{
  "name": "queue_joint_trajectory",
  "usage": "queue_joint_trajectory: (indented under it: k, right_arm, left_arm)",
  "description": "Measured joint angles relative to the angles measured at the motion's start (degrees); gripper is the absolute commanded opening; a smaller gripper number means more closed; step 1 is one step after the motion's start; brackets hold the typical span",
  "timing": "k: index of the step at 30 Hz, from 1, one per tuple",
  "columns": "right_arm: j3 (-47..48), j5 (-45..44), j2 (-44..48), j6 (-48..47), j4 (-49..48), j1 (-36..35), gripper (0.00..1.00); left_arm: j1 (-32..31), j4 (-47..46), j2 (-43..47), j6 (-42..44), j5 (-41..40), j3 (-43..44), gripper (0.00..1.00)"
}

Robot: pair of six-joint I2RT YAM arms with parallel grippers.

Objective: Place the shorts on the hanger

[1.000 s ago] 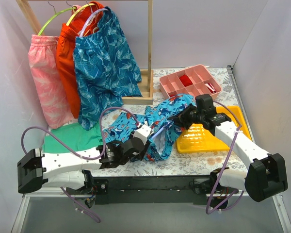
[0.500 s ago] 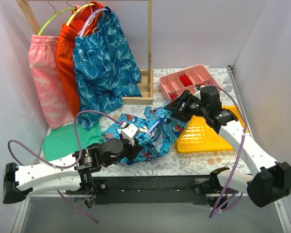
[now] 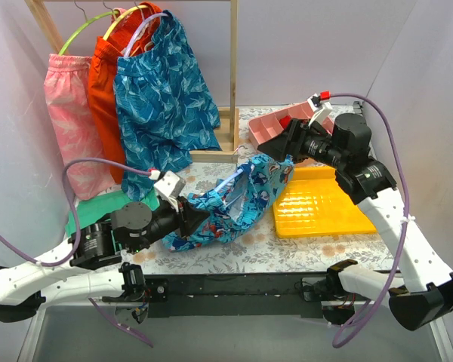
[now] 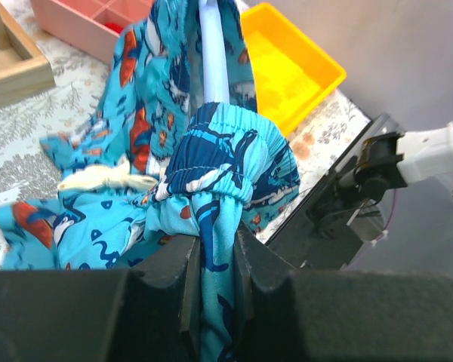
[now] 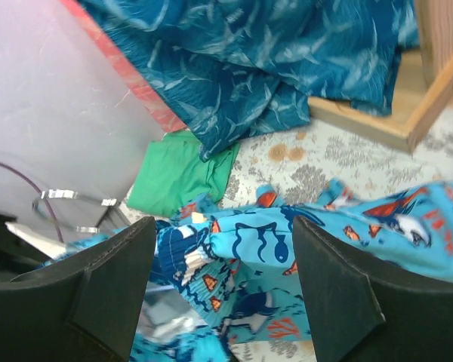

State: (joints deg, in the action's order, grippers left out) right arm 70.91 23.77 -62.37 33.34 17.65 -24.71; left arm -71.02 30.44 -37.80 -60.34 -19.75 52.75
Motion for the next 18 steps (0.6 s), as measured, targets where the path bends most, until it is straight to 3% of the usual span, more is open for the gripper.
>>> queue_joint_trajectory:
  k: [7, 13, 16, 18]
  right_arm:
    - [4.70, -2.34, 0.92, -10.86, 2.60, -8.39, 0.75]
    - [9.81, -9.51, -1.81, -17.18, 7.56, -20.37, 0.73]
    - [11.06, -14.10, -2.86, -18.95, 9.62, -25.31, 0.68]
    - [11.96, -17.38, -4.02, -19.74, 10.64, -27.80, 0.57]
  left_arm:
    - [0.00, 4.83, 0.79, -0.07, -1.51, 7.63, 0.00]
    - [0.00, 7.10, 1.55, 0.20, -3.58, 10.27, 0.00]
    - [0.00, 8.20, 1.42, 0.59, -4.28, 11.72, 0.00]
    - [0.00, 8.70, 1.38, 0.96, -4.48, 12.57, 0.00]
